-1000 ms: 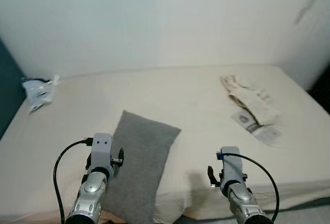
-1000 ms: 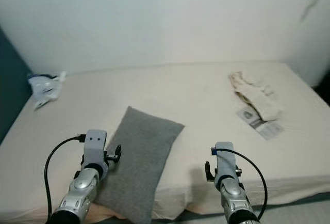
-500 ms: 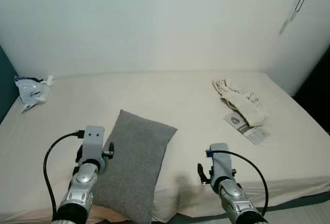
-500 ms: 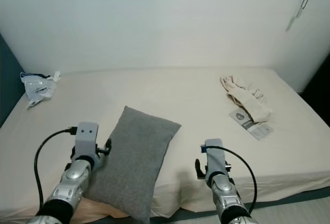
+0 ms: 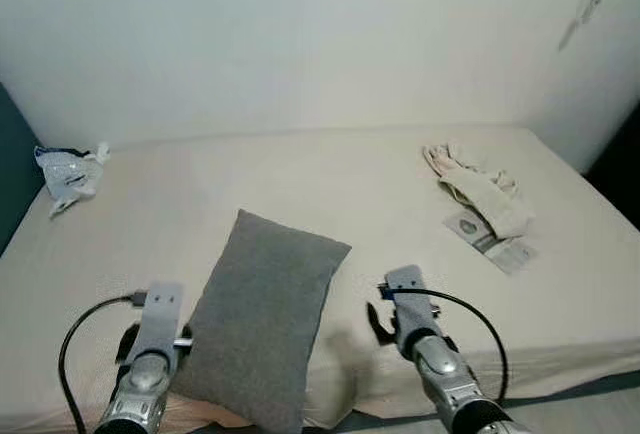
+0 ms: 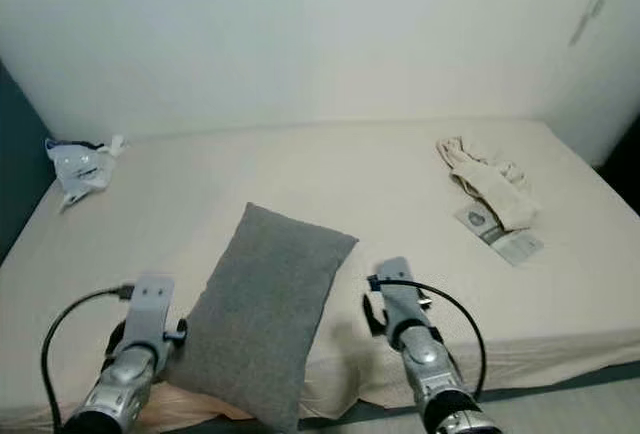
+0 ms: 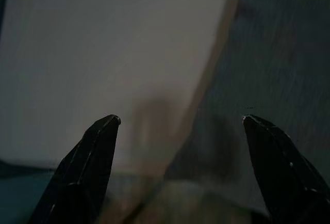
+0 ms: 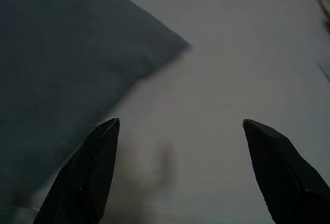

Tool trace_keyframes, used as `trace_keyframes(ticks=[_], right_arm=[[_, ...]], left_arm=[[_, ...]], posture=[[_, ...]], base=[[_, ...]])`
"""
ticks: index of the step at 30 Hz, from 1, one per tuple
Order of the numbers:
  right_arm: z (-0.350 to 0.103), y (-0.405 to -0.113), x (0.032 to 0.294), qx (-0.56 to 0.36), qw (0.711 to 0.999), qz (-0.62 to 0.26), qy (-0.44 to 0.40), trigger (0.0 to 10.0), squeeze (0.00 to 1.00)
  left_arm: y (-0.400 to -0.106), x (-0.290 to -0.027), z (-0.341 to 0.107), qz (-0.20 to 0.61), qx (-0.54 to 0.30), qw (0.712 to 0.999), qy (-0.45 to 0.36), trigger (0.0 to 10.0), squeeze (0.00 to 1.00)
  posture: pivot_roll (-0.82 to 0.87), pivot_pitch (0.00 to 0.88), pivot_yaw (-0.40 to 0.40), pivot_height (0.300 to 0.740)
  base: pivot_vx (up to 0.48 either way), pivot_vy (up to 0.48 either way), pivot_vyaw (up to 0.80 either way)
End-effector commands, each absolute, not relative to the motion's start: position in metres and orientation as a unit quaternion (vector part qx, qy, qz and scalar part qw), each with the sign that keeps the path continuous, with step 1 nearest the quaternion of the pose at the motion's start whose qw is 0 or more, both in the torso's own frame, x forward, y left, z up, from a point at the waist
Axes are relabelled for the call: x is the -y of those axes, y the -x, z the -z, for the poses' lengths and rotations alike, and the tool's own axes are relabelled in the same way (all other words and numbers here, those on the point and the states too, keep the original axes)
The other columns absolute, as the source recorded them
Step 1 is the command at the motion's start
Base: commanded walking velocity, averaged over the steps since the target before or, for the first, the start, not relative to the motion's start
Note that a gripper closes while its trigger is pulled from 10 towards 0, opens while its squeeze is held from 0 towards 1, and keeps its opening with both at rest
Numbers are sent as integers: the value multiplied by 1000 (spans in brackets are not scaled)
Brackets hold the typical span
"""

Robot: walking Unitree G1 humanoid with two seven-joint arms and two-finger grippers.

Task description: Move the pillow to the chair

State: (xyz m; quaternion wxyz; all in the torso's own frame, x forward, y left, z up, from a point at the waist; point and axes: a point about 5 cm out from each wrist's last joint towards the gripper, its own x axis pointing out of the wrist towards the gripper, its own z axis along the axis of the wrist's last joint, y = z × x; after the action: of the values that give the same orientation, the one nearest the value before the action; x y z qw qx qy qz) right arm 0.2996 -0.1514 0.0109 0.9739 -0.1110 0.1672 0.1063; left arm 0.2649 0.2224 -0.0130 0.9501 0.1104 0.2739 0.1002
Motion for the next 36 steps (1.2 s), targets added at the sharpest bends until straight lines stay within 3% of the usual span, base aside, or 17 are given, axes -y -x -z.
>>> trace_keyframes(ticks=[1, 11, 19, 26, 36], right_arm=[[-22, -308, 142, -139, 976, -134, 102, 10000, 0], [-26, -308, 126, -125, 970, -188, 84, 10000, 0], [-18, -301, 127, -133, 969, -185, 95, 10000, 0], [-5, -293, 154, -171, 981, -84, 47, 10000, 0], [-7, -294, 156, -166, 982, -76, 49, 10000, 0]], left_arm=[[-252, -220, 25, -96, -300, 943, -104, 10000, 0], [-239, -212, 27, -135, -272, 950, -72, 10000, 0], [-237, -217, 20, -160, -237, 956, -72, 10000, 0], [-248, -217, 4, -144, -182, 969, -81, 10000, 0], [-256, -209, -1, -140, -176, 971, -77, 10000, 0]], posture=[[63, 90, -3, 740], [112, 116, -138, 740], [114, 113, -122, 740], [111, 107, -89, 740], [106, 105, -84, 740]], base=[[0, 0, 0], [0, 0, 0], [0, 0, 0], [0, 0, 0], [0, 0, 0]])
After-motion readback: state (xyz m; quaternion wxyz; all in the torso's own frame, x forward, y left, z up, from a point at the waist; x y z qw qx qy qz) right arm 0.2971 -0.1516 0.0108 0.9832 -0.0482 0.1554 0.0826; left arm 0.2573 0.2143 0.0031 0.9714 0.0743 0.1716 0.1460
